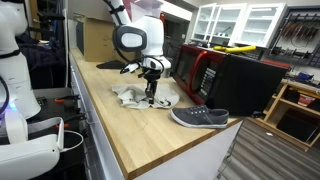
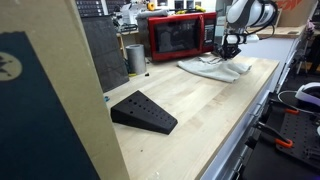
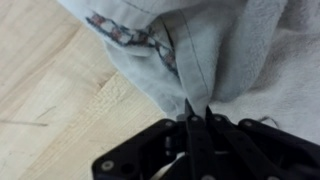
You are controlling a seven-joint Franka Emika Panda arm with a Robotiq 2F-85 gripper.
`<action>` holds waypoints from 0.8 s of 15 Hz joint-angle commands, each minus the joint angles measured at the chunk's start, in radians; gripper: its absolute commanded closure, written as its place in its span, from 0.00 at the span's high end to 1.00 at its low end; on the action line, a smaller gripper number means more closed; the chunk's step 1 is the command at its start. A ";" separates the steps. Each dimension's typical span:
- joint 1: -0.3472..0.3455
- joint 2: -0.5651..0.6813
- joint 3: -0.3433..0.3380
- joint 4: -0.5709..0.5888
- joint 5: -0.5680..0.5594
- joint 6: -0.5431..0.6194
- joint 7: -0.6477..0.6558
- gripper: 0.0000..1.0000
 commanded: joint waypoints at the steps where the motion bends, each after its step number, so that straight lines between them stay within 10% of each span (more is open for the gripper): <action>1: 0.023 -0.034 -0.006 -0.024 -0.032 0.008 0.023 0.04; 4: 0.035 -0.037 -0.008 -0.024 -0.062 -0.003 0.030 0.00; 6: 0.042 -0.035 -0.008 -0.019 -0.090 -0.026 0.031 0.29; 11: 0.055 -0.043 -0.006 -0.019 -0.127 -0.058 0.037 0.60; 12: 0.058 -0.049 -0.007 -0.023 -0.135 -0.061 0.042 0.36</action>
